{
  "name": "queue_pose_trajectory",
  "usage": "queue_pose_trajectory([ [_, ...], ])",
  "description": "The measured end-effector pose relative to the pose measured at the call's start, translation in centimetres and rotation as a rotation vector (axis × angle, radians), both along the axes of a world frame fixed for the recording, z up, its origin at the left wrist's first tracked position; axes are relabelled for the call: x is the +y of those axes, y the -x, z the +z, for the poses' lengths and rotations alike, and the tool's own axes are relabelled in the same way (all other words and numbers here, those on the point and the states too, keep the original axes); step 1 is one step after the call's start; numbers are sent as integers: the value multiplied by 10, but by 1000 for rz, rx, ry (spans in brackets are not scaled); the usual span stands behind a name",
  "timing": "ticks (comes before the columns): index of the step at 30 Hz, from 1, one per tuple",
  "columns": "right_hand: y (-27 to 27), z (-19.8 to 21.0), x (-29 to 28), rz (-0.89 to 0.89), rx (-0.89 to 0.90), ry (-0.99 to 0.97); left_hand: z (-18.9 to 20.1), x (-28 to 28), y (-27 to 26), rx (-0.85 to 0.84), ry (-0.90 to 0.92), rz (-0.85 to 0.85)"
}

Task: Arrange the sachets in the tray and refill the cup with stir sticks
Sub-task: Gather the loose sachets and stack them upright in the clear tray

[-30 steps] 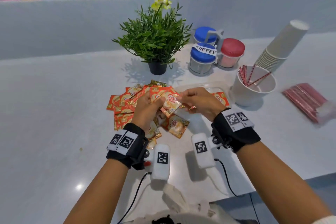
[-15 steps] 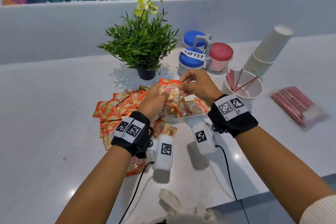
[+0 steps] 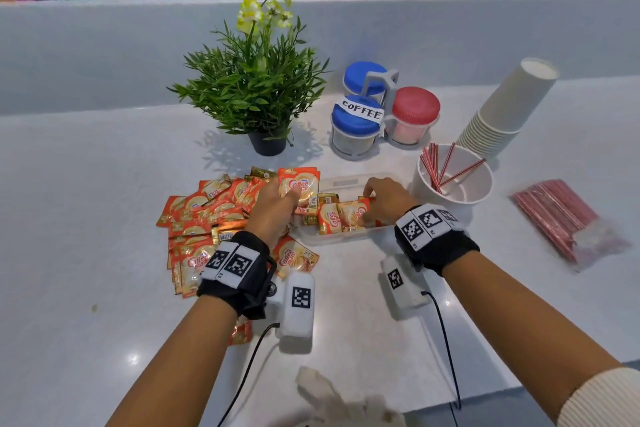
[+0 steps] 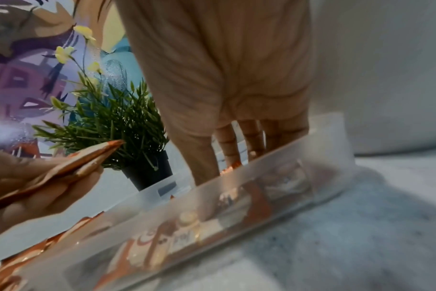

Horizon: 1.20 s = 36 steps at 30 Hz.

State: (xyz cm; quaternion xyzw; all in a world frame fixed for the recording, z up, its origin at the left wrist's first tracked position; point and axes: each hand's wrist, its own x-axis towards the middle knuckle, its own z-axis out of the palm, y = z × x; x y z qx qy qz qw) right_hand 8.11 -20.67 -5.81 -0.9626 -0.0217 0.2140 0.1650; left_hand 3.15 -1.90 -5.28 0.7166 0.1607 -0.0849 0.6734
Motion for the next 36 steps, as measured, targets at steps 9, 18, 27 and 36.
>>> queue_pose_trajectory([
  [9, -9, 7, -10, -27, 79, -301, -11, -3, -4, 22, 40, 32],
  [18, -3, 51, 3, -89, 172, -993, 3, -15, -3, 29, 37, 34],
  [27, -5, 31, 31, -98, -79, -779, 13, -23, 1, 23, 178, 47],
  [36, 0, 19, 38, -201, -45, -913, 4, -16, 5, -1, 85, 59],
])
